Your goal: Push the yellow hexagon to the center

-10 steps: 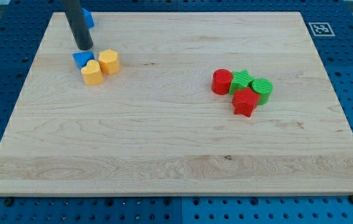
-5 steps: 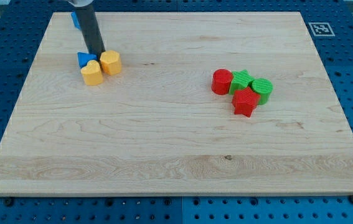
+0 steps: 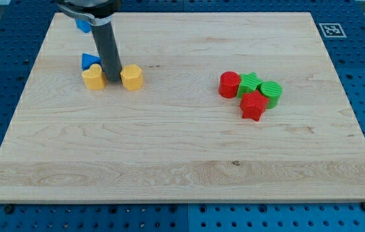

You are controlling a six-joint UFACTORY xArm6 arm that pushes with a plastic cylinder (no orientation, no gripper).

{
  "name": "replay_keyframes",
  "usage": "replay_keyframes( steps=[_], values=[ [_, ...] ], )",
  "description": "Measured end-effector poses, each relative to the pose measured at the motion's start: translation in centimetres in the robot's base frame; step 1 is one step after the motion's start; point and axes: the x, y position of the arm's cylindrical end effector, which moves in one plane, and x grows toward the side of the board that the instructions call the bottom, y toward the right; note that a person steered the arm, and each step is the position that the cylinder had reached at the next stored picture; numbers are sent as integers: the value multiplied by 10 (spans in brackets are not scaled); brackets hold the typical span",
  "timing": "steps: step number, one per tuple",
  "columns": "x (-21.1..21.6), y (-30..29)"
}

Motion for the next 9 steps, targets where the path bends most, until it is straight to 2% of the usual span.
replay_keyframes(
  steps=[3,9],
  values=[
    [19,24],
    [27,74]
  ],
)
